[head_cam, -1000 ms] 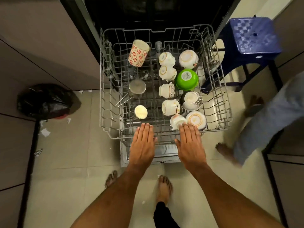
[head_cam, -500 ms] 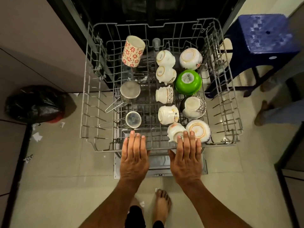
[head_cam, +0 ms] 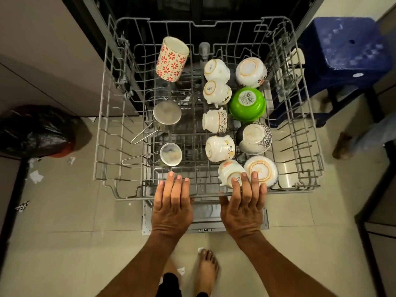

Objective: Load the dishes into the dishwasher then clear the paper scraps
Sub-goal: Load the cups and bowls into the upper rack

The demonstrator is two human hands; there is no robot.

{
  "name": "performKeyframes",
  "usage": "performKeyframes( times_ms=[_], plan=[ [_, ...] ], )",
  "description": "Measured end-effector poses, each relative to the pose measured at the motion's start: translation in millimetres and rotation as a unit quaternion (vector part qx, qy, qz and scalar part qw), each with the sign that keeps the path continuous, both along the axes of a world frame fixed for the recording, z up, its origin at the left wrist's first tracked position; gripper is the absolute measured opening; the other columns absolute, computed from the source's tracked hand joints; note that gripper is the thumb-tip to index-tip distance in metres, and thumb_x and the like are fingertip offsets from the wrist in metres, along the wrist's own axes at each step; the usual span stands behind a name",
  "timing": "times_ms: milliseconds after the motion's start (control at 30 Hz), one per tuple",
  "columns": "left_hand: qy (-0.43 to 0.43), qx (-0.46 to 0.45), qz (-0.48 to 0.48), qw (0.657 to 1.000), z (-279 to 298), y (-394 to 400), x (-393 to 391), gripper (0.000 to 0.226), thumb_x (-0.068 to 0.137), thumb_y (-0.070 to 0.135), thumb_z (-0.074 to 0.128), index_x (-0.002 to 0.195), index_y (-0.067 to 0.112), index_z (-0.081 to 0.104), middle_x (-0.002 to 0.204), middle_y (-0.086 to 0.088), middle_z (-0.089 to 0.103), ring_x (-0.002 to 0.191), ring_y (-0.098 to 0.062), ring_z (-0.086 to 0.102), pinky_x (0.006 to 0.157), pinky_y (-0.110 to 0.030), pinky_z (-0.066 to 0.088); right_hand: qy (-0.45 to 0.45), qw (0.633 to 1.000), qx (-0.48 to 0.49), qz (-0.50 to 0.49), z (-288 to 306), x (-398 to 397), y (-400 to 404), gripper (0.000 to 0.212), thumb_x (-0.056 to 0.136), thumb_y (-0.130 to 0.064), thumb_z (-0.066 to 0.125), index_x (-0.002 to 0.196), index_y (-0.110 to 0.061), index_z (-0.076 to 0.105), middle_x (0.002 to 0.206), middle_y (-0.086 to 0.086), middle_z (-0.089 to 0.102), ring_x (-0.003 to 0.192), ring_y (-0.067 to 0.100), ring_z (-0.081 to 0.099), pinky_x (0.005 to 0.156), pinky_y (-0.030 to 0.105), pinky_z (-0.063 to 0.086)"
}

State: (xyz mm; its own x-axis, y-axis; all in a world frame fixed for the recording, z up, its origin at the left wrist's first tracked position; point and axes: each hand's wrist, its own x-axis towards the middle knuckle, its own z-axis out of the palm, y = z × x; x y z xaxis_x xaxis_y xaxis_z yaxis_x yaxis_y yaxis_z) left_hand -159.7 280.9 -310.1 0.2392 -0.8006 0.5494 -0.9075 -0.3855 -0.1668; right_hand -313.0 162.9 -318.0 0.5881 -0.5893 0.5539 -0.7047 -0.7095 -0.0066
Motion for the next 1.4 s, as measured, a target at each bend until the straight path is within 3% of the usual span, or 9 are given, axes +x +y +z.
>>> performKeyframes(
  times_ms=[133,300,433,567,833,1167,1300,1400],
  plan=[
    [0.001,0.001,0.000,1.000,-1,-1,1,0.083,0.066,0.027,0.082,0.136,0.002,0.046,0.135,-0.017,0.044,0.139,-0.035,0.037,0.121,-0.049,0.026,-0.004,1.000,-0.005,0.003,1,0,-2,0.063,0.089,-0.035,0.067,0.137,-0.003,0.042,0.144,0.021,0.041,0.153,0.038,0.020,0.123,0.055,0.018],
    [0.051,-0.001,0.013,0.999,14,-25,7,0.053,0.094,0.028,0.055,0.137,-0.001,0.043,0.137,-0.021,0.042,0.138,-0.038,0.037,0.123,-0.050,0.020,-0.002,1.000,0.020,0.004,12,11,-26,0.058,0.097,-0.033,0.059,0.142,-0.003,0.037,0.149,0.022,0.038,0.154,0.037,0.016,0.124,0.056,0.016],
    [0.107,0.022,0.033,0.994,25,-47,30,0.062,0.091,0.028,0.064,0.139,-0.002,0.038,0.141,-0.024,0.039,0.141,-0.040,0.033,0.123,-0.052,0.017,0.021,0.997,0.067,0.022,23,30,-47,0.062,0.098,-0.031,0.057,0.147,-0.002,0.031,0.154,0.023,0.032,0.155,0.038,0.011,0.125,0.057,0.013],
    [0.135,0.053,0.021,0.989,31,-65,49,0.055,0.101,0.031,0.045,0.142,-0.003,0.032,0.146,-0.025,0.032,0.144,-0.041,0.026,0.124,-0.051,0.009,0.026,0.996,0.085,-0.001,28,55,-63,0.064,0.097,-0.030,0.059,0.146,-0.001,0.030,0.154,0.025,0.031,0.152,0.044,0.016,0.125,0.058,0.009],
    [0.099,0.042,0.002,0.994,24,-93,78,0.052,0.102,0.030,0.041,0.140,-0.004,0.034,0.145,-0.026,0.030,0.143,-0.040,0.027,0.124,-0.053,0.013,0.022,0.998,0.063,-0.002,25,81,-91,0.065,0.097,-0.034,0.059,0.145,-0.002,0.029,0.154,0.025,0.028,0.152,0.042,0.017,0.125,0.058,0.006],
    [0.034,0.024,-0.035,0.999,13,-109,106,0.057,0.095,0.030,0.056,0.139,-0.002,0.040,0.144,-0.023,0.035,0.139,-0.038,0.035,0.124,-0.050,0.015,0.022,0.999,0.008,-0.023,14,101,-110,0.075,0.084,-0.028,0.075,0.141,0.001,0.036,0.152,0.027,0.032,0.152,0.043,0.018,0.123,0.061,0.014],
    [0.038,0.013,-0.038,0.998,13,-133,122,0.060,0.093,0.031,0.060,0.139,-0.001,0.041,0.144,-0.022,0.034,0.139,-0.038,0.034,0.125,-0.050,0.014,0.031,0.999,0.019,-0.022,22,117,-132,0.062,0.097,-0.035,0.055,0.141,0.003,0.035,0.152,0.029,0.030,0.152,0.044,0.017,0.123,0.061,0.012],
    [0.049,0.017,-0.032,0.998,15,-156,138,0.059,0.095,0.032,0.058,0.140,-0.002,0.041,0.147,-0.024,0.032,0.141,-0.038,0.032,0.124,-0.051,0.014,0.040,0.998,0.039,-0.025,30,136,-154,0.058,0.100,-0.032,0.052,0.141,0.006,0.036,0.153,0.031,0.030,0.151,0.046,0.016,0.125,0.059,0.006]
  ],
)
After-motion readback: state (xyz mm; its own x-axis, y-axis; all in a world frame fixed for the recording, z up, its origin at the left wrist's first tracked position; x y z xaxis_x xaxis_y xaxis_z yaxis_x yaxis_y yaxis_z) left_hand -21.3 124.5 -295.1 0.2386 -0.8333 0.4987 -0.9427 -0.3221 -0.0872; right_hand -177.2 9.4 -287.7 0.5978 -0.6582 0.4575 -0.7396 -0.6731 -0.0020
